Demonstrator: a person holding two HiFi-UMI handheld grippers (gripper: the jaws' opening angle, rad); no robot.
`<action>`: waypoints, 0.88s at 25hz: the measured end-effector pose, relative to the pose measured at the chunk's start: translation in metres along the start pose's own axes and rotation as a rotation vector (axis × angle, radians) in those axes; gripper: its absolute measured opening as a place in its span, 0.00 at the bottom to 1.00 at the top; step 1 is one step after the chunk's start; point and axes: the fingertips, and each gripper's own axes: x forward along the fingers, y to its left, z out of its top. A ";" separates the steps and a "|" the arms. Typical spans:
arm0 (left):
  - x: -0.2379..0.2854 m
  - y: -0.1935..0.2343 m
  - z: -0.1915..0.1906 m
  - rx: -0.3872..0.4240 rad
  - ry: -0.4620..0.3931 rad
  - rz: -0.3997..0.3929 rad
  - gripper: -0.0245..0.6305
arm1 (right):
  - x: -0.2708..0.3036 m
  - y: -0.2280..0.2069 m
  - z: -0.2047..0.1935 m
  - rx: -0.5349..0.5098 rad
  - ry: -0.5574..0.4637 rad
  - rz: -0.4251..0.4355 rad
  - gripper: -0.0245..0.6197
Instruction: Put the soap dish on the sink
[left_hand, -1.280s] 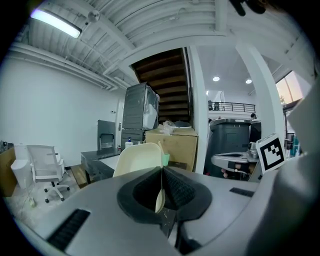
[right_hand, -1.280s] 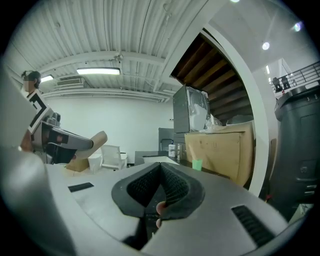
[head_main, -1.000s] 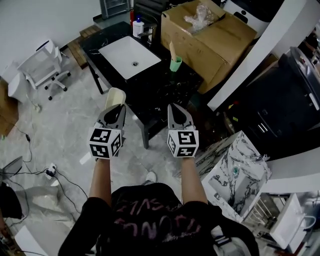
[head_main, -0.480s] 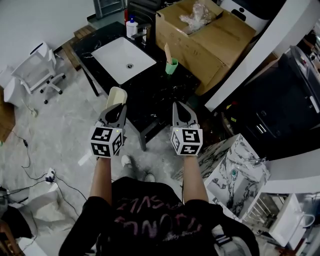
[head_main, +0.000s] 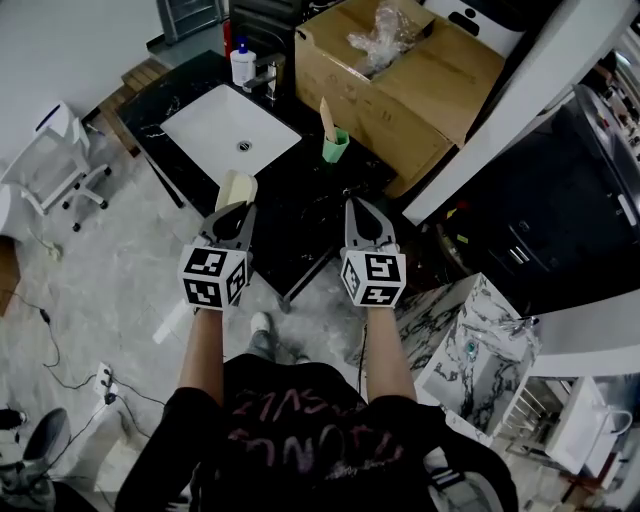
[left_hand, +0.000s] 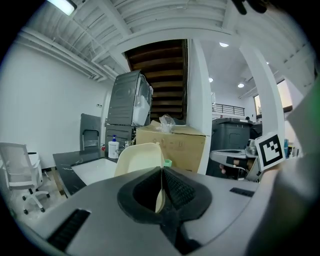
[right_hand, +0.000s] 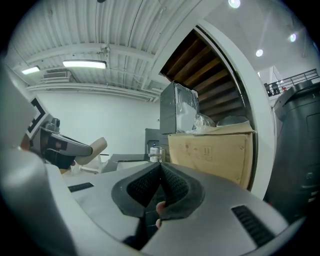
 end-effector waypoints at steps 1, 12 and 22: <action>0.007 0.004 0.002 0.006 0.002 -0.010 0.07 | 0.007 -0.002 0.001 0.001 -0.001 -0.010 0.06; 0.064 0.034 0.020 0.039 0.018 -0.117 0.07 | 0.055 -0.016 0.014 0.003 -0.007 -0.105 0.06; 0.108 0.046 0.018 0.077 0.056 -0.196 0.07 | 0.078 -0.025 0.023 0.002 -0.023 -0.171 0.06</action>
